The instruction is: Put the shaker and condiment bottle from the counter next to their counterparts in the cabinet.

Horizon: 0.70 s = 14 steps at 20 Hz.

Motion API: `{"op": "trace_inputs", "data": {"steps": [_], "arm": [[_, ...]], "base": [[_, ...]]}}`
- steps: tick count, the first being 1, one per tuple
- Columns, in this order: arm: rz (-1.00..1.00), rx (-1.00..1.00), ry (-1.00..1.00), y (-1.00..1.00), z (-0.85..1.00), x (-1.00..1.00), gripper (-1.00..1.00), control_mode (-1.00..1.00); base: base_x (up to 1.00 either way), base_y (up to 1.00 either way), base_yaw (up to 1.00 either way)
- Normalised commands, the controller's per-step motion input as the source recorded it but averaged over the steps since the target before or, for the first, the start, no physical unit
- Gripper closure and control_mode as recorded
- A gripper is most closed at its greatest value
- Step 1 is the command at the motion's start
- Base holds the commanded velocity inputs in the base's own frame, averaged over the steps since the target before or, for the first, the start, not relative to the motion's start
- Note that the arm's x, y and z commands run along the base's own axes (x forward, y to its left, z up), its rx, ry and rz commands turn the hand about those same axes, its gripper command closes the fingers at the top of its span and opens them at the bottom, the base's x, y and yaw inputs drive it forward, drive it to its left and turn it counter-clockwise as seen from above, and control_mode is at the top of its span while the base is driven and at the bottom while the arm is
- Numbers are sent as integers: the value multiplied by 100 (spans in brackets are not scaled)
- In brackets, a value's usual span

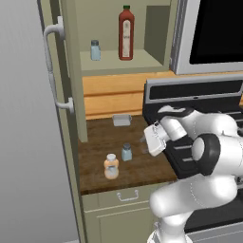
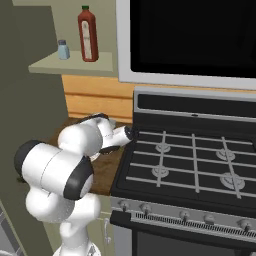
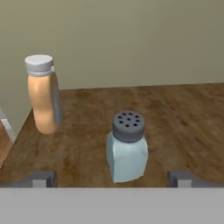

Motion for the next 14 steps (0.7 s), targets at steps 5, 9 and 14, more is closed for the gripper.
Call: {"op": "trace_inputs", "data": {"steps": [5, 9, 14], "arm": [[11, 9, 0, 7, -8, 6, -100, -100], [9, 12, 0, 4, -5, 2, -100, -100], [7, 10, 0, 17, 0, 2, -100, -100]], "base": [[0, 0, 0], [0, 0, 0], [0, 0, 0]]}}
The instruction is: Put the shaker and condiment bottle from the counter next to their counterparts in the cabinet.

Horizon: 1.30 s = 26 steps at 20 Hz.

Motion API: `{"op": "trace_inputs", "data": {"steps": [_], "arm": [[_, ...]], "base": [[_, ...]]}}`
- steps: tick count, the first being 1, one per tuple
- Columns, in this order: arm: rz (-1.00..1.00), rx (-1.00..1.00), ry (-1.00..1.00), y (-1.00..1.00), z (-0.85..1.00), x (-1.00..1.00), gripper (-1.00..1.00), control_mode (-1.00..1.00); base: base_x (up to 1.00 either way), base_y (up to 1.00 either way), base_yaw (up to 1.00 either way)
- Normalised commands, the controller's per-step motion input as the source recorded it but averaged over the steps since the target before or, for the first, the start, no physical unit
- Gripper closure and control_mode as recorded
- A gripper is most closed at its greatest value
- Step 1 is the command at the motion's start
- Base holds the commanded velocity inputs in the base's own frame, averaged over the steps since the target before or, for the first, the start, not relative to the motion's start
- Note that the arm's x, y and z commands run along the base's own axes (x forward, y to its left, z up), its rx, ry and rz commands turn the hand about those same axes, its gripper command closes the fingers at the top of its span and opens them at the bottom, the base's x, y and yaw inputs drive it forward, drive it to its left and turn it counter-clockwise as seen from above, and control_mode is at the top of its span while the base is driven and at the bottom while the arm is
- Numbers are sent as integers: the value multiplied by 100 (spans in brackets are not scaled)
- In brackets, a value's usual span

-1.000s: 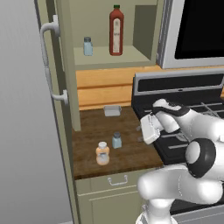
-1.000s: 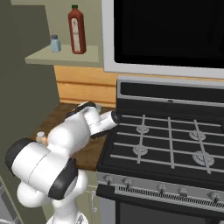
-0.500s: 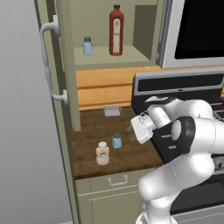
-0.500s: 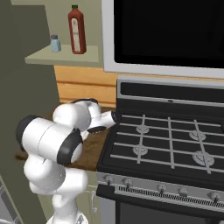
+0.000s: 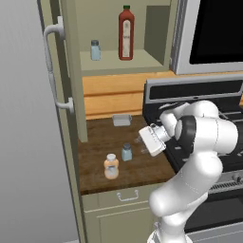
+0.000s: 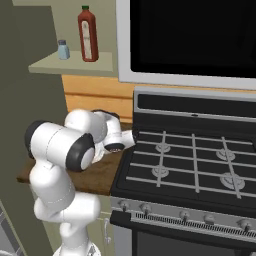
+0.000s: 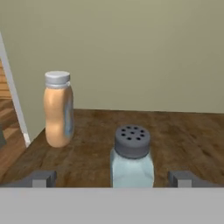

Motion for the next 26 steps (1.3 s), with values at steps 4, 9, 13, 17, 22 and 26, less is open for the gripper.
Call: {"op": "trace_inputs", "data": {"steps": [4, 9, 13, 17, 22, 26], "arm": [[3, 2, 1, 13, -1, 0, -100, -100], [-3, 1, 12, 9, -15, -10, -100, -100], [-7, 1, 13, 25, -8, -18, -100, -100], [-5, 0, 5, 27, -1, -5, -100, -100], [-3, 0, 0, 21, 0, -1, -100, -100], [0, 0, 0, 1, 0, 0, -100, -100]], "base": [[0, 0, 0], [0, 0, 0], [0, 0, 0], [0, 0, 0], [0, 0, 0], [0, 0, 0]]}}
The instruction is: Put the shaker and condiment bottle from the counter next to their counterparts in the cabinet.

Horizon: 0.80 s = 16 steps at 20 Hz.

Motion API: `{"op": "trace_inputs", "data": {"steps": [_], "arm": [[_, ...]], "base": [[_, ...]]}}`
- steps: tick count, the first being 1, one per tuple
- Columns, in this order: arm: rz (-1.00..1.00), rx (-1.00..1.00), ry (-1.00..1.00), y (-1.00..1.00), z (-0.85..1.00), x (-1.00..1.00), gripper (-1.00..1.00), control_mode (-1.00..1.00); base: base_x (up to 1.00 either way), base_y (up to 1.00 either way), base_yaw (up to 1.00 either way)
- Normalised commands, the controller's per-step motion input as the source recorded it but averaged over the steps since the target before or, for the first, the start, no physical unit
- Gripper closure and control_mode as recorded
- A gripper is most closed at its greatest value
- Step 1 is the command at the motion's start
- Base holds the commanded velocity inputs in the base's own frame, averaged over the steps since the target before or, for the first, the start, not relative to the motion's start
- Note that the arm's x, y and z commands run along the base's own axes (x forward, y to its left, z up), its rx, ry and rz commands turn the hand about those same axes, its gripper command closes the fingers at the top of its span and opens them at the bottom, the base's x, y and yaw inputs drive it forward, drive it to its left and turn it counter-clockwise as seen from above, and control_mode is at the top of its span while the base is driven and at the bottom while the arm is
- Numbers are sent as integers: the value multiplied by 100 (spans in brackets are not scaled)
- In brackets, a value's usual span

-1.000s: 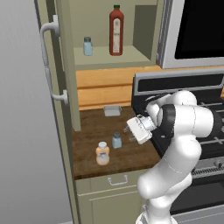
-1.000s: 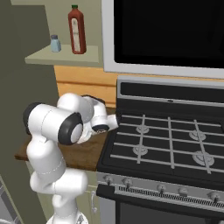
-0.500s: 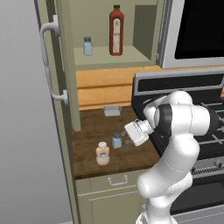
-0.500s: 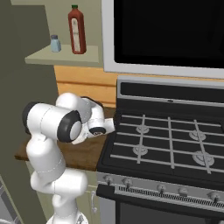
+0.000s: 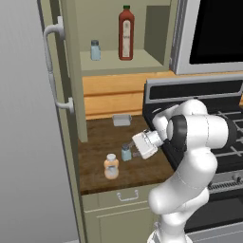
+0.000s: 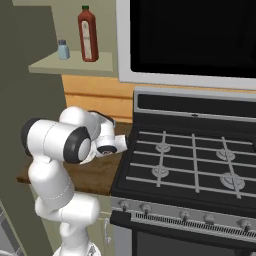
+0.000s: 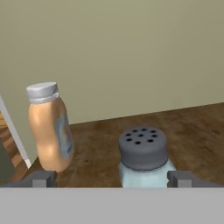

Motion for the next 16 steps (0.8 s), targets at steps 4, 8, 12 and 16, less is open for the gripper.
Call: {"op": "trace_inputs", "data": {"steps": [4, 8, 12, 16], "arm": [[0, -1, -1, 0, 0, 0, -100, -100], [-1, -6, -9, -17, 0, -5, -100, -100], [-1, -8, -10, -23, 0, -7, -100, -100], [-3, -6, -9, -10, 0, -10, -100, -100]], "base": [[0, 0, 0], [0, 0, 0], [0, 0, 0], [0, 0, 0]]}}
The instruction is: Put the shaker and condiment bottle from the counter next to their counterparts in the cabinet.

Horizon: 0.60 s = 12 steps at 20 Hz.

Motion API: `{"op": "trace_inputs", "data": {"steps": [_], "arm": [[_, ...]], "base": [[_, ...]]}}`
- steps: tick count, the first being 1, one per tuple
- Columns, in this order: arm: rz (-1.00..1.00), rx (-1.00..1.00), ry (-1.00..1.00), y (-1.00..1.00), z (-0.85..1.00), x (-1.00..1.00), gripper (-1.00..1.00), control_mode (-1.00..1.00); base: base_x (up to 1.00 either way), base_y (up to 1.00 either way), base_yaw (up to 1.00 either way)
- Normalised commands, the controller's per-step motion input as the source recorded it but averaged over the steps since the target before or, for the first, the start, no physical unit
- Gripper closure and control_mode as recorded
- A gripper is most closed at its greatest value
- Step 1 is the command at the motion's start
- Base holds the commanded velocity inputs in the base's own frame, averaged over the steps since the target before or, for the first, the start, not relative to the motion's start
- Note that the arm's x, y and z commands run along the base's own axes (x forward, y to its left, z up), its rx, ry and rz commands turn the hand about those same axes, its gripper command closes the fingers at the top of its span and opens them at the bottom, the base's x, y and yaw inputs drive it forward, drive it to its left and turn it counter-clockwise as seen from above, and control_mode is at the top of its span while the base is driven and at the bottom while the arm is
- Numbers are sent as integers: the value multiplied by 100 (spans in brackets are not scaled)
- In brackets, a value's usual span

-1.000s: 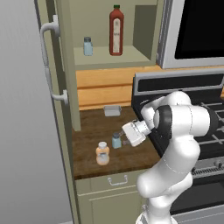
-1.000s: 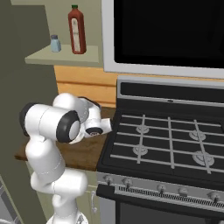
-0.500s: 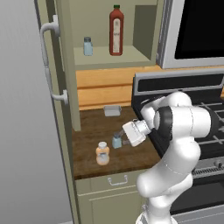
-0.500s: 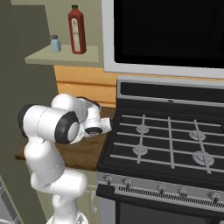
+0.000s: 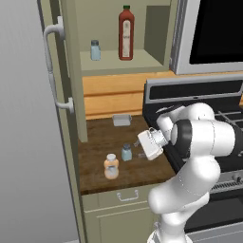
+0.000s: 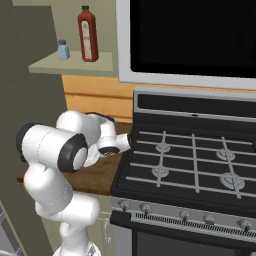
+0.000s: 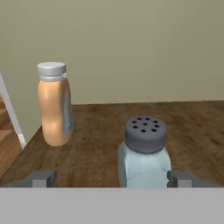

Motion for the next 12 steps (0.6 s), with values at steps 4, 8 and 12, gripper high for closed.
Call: {"op": "trace_inputs", "data": {"steps": [4, 8, 12], "arm": [[-5, -8, -6, 0, 0, 2, -100, -100], [-1, -4, 0, -3, -4, 32, -100, -100], [0, -1, 0, -1, -7, 38, -100, -100]], "base": [[0, 0, 0], [0, 0, 0], [0, 0, 0]]}}
